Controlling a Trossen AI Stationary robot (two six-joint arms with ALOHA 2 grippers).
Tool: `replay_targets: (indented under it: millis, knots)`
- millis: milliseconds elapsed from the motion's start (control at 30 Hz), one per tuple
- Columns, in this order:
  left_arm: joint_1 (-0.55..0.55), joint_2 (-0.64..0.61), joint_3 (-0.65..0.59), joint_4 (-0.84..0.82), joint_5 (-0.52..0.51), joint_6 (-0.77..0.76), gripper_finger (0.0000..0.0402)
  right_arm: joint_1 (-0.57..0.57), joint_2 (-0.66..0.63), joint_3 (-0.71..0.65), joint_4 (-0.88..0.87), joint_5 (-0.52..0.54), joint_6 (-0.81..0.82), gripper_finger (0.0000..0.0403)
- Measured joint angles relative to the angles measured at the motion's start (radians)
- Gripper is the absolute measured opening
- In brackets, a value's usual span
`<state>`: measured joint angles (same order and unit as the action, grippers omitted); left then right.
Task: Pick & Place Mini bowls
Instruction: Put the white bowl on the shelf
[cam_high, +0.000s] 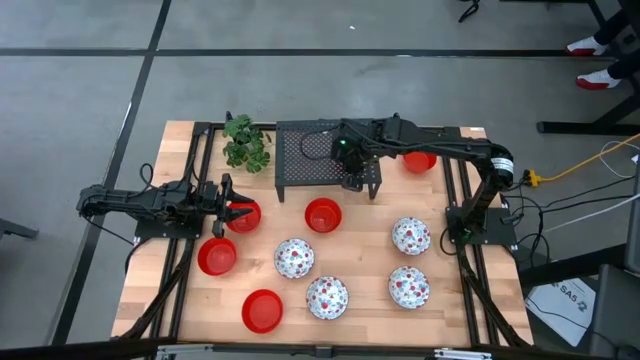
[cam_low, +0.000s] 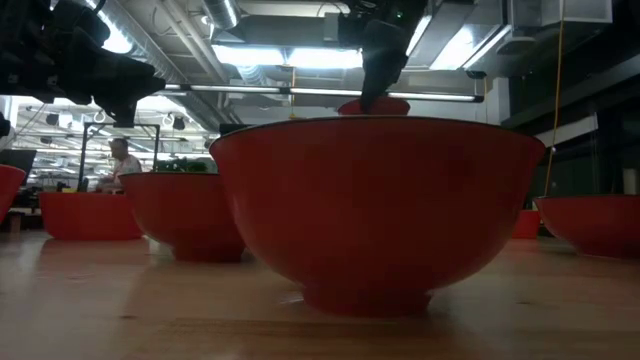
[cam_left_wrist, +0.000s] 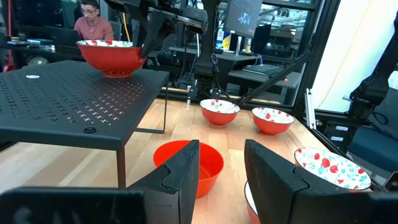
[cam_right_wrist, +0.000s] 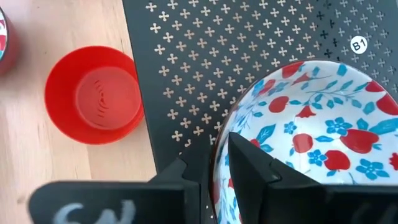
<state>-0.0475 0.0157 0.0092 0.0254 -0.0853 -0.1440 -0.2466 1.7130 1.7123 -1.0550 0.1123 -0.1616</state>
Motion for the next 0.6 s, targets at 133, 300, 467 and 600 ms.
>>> replay_targets:
  millis: [133,300,467,600]
  knots:
    - [0.0,0.0,0.0,0.0,0.0,0.0,0.0123,0.0,0.0,0.0,-0.009,0.0,0.0,0.0058]
    - [0.0,0.0,0.0,0.0,0.0,0.0,0.0123,0.001,-0.006,0.0,-0.032,0.104,-0.003,0.0058]
    - [0.0,0.0,0.0,0.0,0.0,0.0,0.0123,-0.001,-0.039,0.0,-0.022,0.139,-0.004,0.0058]
    - [0.0,0.0,0.0,0.0,0.0,0.0,0.0123,0.0,-0.069,0.0,-0.016,0.119,0.001,0.0058]
